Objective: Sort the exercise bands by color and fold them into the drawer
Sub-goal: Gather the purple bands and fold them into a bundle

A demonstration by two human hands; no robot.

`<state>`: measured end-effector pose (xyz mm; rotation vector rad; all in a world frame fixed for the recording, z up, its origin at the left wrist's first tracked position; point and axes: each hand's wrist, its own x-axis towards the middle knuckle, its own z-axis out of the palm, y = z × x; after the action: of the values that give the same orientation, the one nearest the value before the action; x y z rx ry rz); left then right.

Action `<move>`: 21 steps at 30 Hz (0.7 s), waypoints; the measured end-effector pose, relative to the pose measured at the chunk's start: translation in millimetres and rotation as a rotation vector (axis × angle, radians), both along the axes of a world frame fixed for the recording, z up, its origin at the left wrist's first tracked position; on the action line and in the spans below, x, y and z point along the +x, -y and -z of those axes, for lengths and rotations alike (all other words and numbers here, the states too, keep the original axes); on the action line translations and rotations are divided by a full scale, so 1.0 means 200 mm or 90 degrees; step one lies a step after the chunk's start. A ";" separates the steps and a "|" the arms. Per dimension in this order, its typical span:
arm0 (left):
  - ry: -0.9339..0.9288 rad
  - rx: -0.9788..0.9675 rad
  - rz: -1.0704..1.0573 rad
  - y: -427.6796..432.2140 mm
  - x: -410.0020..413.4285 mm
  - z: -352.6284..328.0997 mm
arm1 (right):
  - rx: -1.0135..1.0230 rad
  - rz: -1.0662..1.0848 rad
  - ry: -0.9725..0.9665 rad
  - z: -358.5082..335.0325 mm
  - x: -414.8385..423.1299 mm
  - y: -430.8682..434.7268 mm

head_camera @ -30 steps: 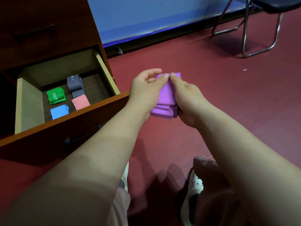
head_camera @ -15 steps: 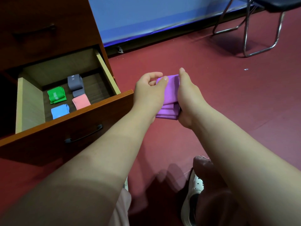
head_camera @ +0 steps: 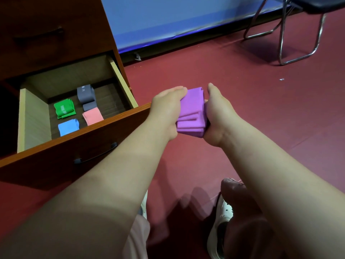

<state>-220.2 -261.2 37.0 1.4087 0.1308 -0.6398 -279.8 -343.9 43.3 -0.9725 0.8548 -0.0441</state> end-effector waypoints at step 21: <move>-0.224 -0.036 -0.004 -0.09 0.10 0.06 | 0.054 -0.143 0.073 -0.02 -0.02 0.02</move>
<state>-201.0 -242.8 24.7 1.2303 0.3922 -0.8757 -282.9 -348.1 47.2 -0.9712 0.6335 0.1276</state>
